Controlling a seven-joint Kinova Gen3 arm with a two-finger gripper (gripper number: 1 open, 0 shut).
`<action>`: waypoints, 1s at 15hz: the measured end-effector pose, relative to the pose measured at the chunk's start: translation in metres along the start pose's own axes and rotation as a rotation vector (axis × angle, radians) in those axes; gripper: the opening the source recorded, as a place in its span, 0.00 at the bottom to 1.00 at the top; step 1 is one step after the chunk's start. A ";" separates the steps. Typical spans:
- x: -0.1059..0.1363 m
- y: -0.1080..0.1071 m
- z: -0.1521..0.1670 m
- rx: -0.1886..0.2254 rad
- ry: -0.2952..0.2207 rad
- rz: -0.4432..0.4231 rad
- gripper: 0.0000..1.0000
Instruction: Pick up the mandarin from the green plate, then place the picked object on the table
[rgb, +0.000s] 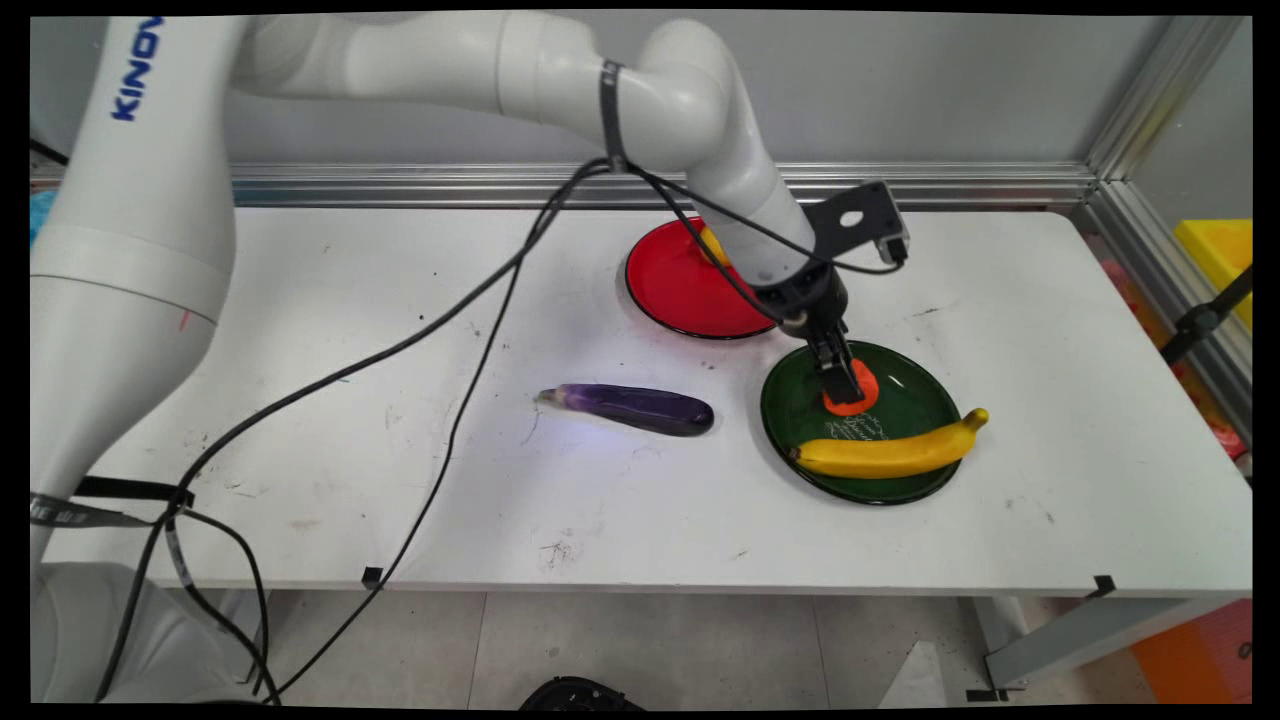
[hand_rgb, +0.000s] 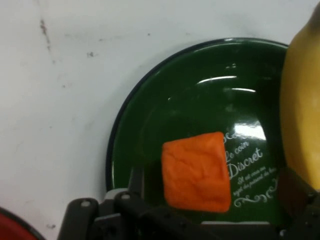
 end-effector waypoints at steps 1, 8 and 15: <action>0.000 -0.001 0.008 -0.002 -0.007 0.000 1.00; 0.003 -0.003 0.039 -0.010 -0.029 -0.001 0.00; 0.008 -0.005 0.034 -0.014 -0.031 0.030 0.00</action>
